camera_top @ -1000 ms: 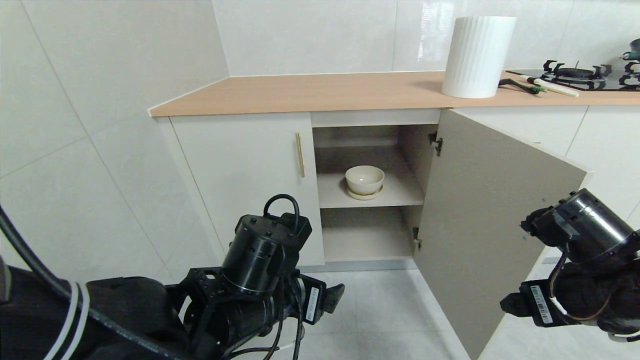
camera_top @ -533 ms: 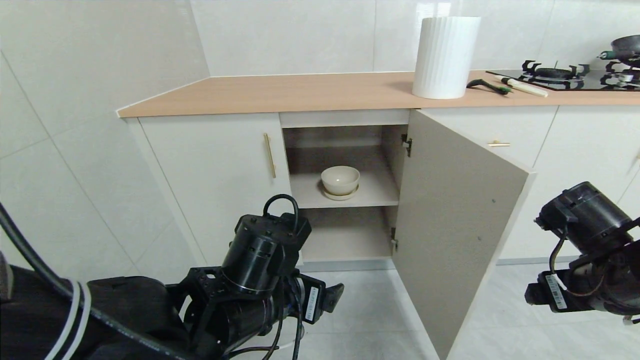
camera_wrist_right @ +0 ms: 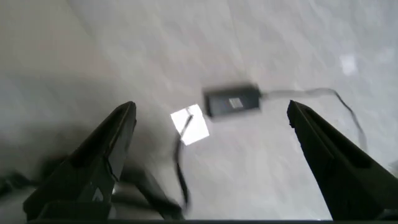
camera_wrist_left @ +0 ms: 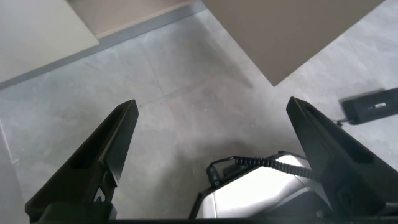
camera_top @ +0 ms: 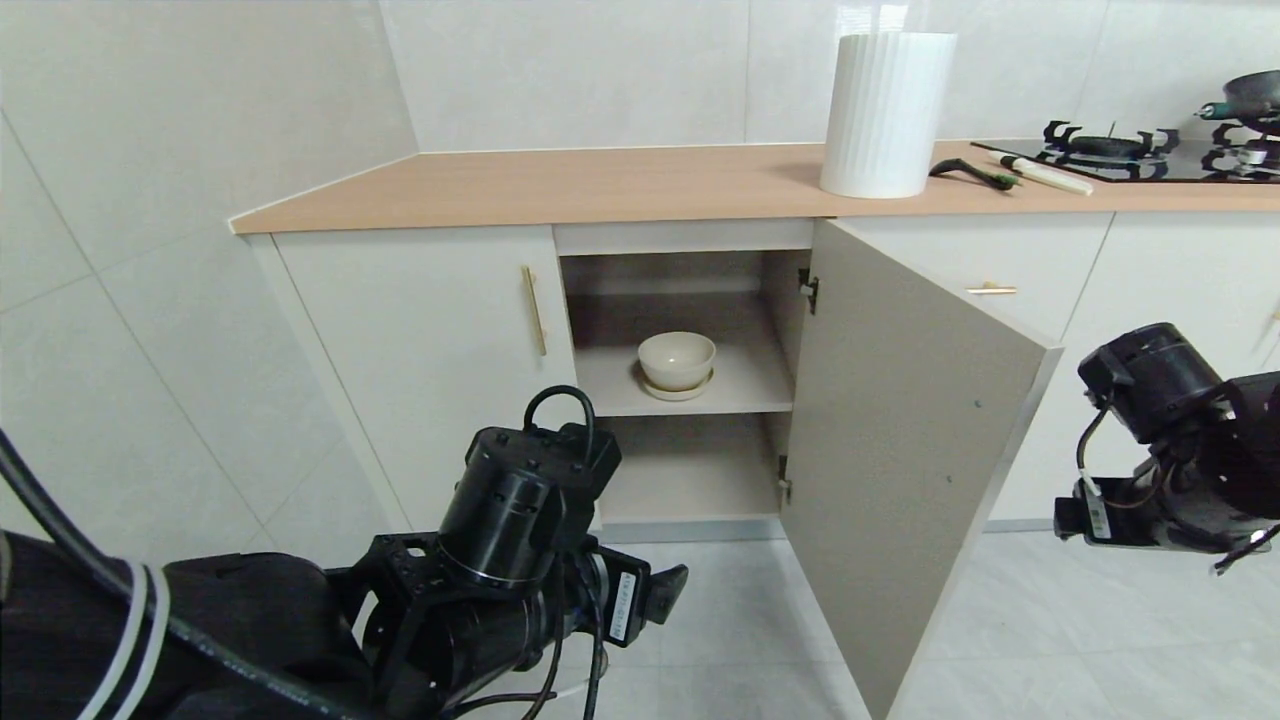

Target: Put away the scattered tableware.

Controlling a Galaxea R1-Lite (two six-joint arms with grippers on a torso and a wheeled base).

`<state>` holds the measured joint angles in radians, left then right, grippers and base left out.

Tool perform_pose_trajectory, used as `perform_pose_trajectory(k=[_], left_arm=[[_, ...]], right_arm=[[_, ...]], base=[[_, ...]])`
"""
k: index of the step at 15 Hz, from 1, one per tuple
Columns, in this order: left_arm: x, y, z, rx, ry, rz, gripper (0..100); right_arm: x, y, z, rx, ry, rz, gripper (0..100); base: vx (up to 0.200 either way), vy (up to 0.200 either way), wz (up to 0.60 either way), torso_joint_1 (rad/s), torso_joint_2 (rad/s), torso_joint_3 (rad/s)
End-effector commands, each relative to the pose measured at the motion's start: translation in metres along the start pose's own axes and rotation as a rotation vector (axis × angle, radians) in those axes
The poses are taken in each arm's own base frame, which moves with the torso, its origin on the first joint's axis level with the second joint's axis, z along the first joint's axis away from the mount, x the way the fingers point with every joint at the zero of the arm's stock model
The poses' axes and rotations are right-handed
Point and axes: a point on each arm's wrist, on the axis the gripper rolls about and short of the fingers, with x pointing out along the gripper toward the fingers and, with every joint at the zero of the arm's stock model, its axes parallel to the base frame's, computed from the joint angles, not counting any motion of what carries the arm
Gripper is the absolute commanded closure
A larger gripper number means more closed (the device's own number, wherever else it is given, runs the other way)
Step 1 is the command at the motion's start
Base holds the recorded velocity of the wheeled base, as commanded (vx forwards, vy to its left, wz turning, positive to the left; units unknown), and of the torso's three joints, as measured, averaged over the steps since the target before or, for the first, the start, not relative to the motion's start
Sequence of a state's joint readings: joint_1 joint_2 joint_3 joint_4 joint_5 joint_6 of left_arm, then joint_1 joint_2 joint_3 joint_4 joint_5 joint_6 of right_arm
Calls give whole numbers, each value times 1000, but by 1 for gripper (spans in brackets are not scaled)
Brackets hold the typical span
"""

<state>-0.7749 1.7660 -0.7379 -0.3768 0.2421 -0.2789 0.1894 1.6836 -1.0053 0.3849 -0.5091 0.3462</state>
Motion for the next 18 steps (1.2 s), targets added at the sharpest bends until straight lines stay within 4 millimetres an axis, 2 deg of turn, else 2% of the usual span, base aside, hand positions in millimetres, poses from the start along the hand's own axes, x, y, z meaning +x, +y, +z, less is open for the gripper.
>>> perform_pose_trajectory(k=[1, 5, 9, 13, 18], left_arm=[[-2, 0, 1, -1, -6, -3, 0], [-1, 0, 1, 1, -5, -2, 0], [-2, 0, 1, 0, -7, -3, 0], [-4, 0, 2, -1, -14, -5, 0], [-8, 0, 5, -4, -29, -9, 0]], right_arm=[[15, -1, 7, 35, -3, -16, 0], [21, -4, 20, 114, -86, 4, 0], [20, 0, 28, 190, -119, 151, 0], [22, 4, 30, 195, -124, 219, 0], [29, 22, 24, 194, -113, 302, 0]], base=[[0, 0, 0, 0, 0, 0], [0, 0, 0, 0, 0, 0], [0, 0, 0, 0, 0, 0], [0, 0, 0, 0, 0, 0], [0, 0, 0, 0, 0, 0]])
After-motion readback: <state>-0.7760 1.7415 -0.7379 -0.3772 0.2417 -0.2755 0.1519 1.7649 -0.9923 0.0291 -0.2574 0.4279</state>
